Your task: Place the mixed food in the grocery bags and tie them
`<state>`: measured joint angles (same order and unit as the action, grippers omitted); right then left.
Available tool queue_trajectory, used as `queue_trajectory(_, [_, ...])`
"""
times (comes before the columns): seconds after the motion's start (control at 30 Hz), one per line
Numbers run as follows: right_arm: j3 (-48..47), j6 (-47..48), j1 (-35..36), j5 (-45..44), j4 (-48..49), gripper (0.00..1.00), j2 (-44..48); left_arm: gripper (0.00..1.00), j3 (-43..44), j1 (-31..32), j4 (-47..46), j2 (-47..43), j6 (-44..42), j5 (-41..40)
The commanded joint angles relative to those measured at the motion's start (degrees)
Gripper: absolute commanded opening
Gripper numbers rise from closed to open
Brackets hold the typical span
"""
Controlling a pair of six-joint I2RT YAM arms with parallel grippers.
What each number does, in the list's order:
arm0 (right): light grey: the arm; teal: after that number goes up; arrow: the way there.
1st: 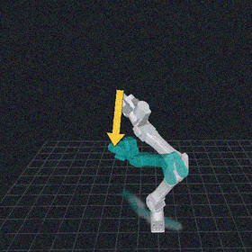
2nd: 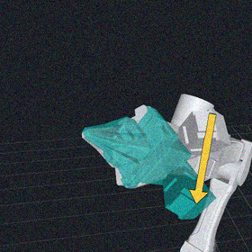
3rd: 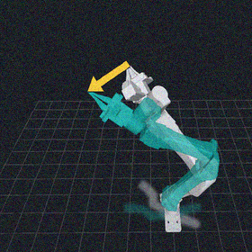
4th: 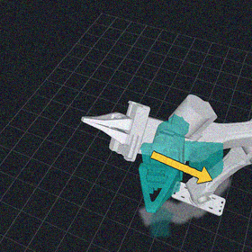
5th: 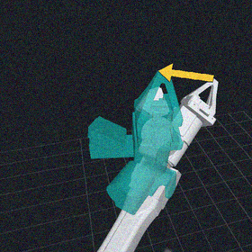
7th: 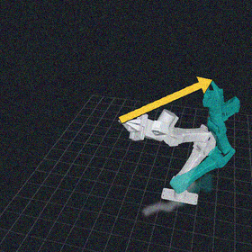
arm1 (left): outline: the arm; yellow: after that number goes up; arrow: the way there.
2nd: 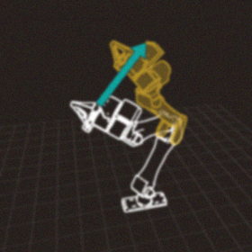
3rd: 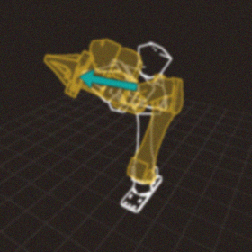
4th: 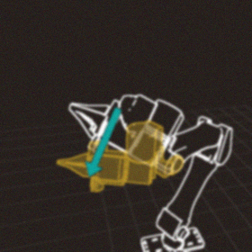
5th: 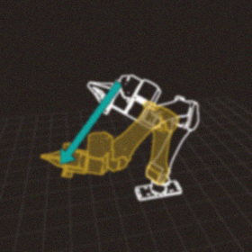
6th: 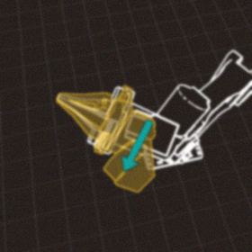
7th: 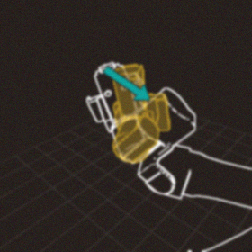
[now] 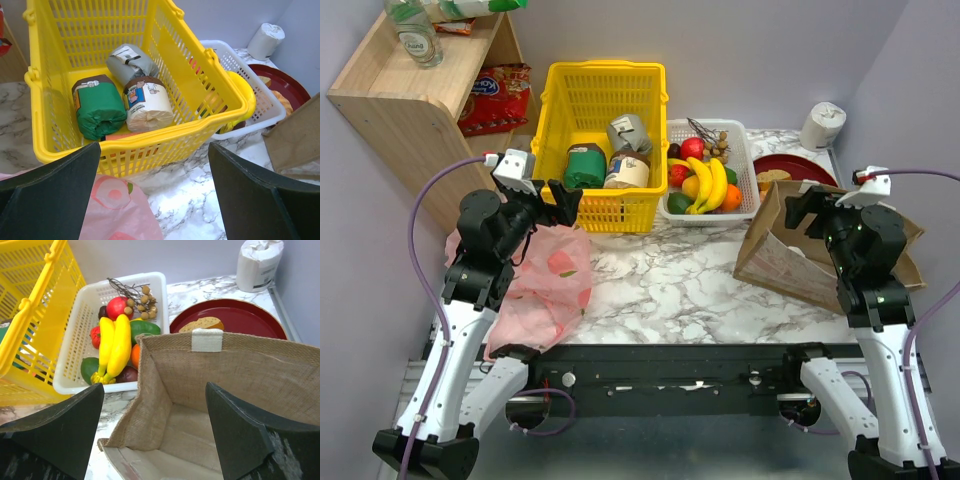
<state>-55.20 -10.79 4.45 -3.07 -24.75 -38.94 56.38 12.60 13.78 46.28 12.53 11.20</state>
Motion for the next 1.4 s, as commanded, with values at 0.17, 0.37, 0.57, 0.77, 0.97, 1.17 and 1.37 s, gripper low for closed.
queue_trajectory(0.17, [-5.18,-1.78,0.12,7.29,-4.95,0.91,-4.82,0.99,-0.57,0.14,-1.48,-2.16,-0.23,-0.04])
queue_trajectory(0.37, [-7.29,-3.45,0.21,10.1,-8.82,0.86,-11.24,0.99,0.92,0.14,-0.25,0.03,-0.14,2.85])
queue_trajectory(0.57, [-5.98,-4.77,0.21,12.56,-8.3,0.79,-16.25,0.99,1.45,2.69,0.64,2.85,1.08,4.61])
queue_trajectory(0.77, [-3.78,-5.47,0.3,18.18,-6.98,0.41,-18.02,0.99,0.84,6.82,-0.77,4.52,4.07,6.03])
queue_trajectory(0.97, [0.35,-8.98,3.19,24.42,-4.08,0.01,-16.87,0.99,-1.0,9.46,-2.88,5.13,7.5,5.94])
queue_trajectory(1.17, [1.85,-17.76,17.74,23.38,2.42,0.01,-17.22,0.99,-0.67,9.55,-3.77,5.05,10.05,5.5])
queue_trajectory(1.37, [0.27,-24.27,31.91,20.65,11.03,0.01,-23.27,0.99,1.1,9.55,1.42,4.79,10.58,2.95])
